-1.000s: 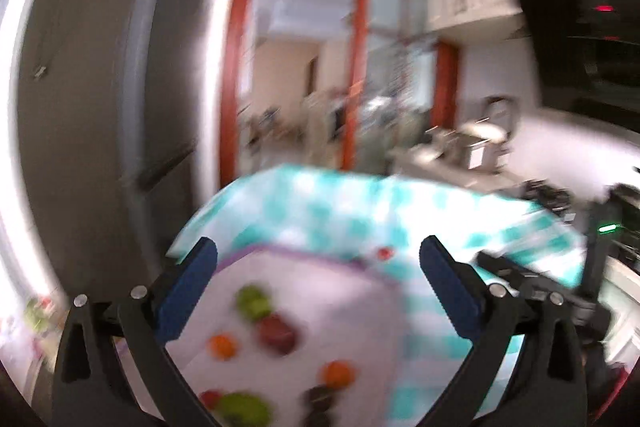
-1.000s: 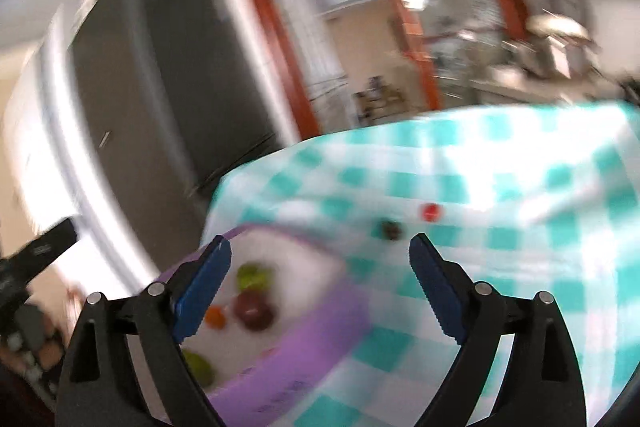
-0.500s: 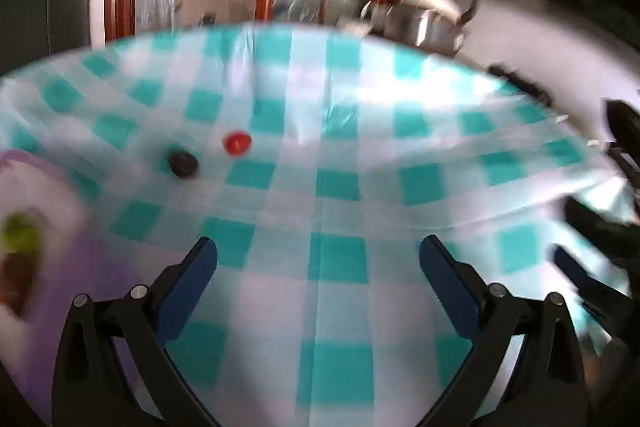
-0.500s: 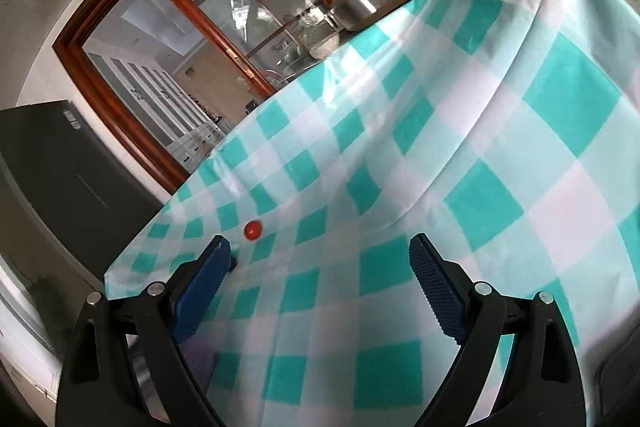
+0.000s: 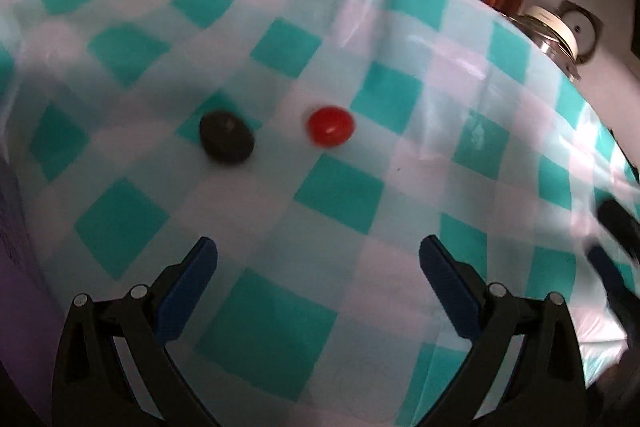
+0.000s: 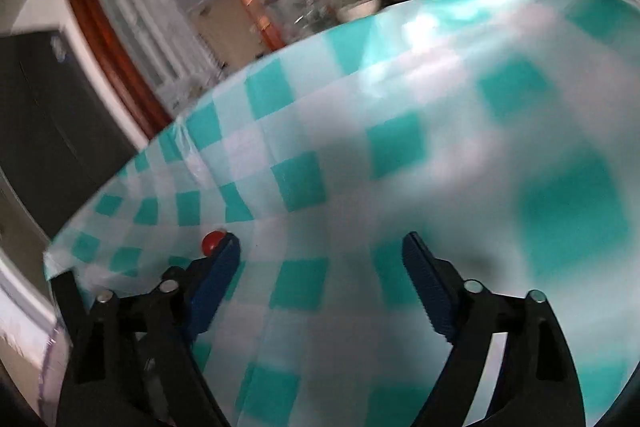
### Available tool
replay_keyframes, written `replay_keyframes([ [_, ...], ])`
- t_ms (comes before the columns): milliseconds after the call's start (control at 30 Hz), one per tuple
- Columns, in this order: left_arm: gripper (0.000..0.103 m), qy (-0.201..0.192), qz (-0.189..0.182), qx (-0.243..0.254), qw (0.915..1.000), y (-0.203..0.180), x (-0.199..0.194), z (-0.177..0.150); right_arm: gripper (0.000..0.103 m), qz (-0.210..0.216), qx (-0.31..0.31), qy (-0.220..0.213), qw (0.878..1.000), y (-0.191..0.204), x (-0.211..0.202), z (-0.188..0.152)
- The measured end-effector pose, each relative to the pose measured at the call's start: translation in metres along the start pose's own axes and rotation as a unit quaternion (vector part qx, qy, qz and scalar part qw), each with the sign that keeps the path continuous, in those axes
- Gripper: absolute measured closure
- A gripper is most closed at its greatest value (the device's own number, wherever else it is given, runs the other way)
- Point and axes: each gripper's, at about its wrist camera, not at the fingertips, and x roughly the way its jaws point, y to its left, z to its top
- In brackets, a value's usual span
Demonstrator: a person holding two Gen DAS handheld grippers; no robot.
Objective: Organize fruits
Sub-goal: 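Move both tools back over the last red tomato and dried fruit, then grasp the red tomato with the right tool while the left tool grasps the dark dried fruit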
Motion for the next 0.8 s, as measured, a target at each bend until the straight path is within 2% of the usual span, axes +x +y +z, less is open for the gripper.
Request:
replay_keyframes([
  [67,0.002,-0.006,0.008,-0.012,0.9999,0.005,-0.001,0.0,0.028,0.018,-0.061,0.034,0.997,0.028,0.031,0.013],
  [100,0.002,-0.007,0.009,-0.019,0.9998,0.007,-0.001,-0.001,0.031,0.035,-0.113,0.062,0.991,0.052,0.054,0.018],
  [133,0.002,-0.006,0.009,-0.028,0.9995,0.01,-0.001,-0.001,0.033,0.044,-0.14,0.074,0.986,0.065,0.067,0.018],
  [167,0.002,-0.007,0.005,-0.036,0.9993,0.014,-0.001,0.0,0.035,0.057,-0.181,0.095,0.977,0.085,0.086,0.017],
  [300,0.002,-0.016,0.001,-0.034,0.9993,0.012,-0.003,-0.002,0.041,0.075,-0.277,0.156,0.945,0.129,0.133,0.001],
  [400,0.002,-0.017,0.008,-0.039,0.9991,0.014,-0.003,-0.002,0.042,0.08,-0.316,0.176,0.929,0.141,0.154,-0.007],
  [567,0.002,-0.012,0.001,-0.041,0.9991,0.015,0.0,0.0,0.045,0.078,-0.335,0.202,0.917,0.137,0.178,-0.008],
  [733,0.002,-0.01,-0.004,-0.047,0.9988,0.018,0.002,0.001,0.046,0.077,-0.352,0.181,0.915,0.134,0.179,-0.016],
  [800,0.002,-0.011,-0.006,-0.047,0.9988,0.018,0.001,-0.001,0.063,0.071,-0.36,0.172,0.914,0.132,0.174,-0.021],
])
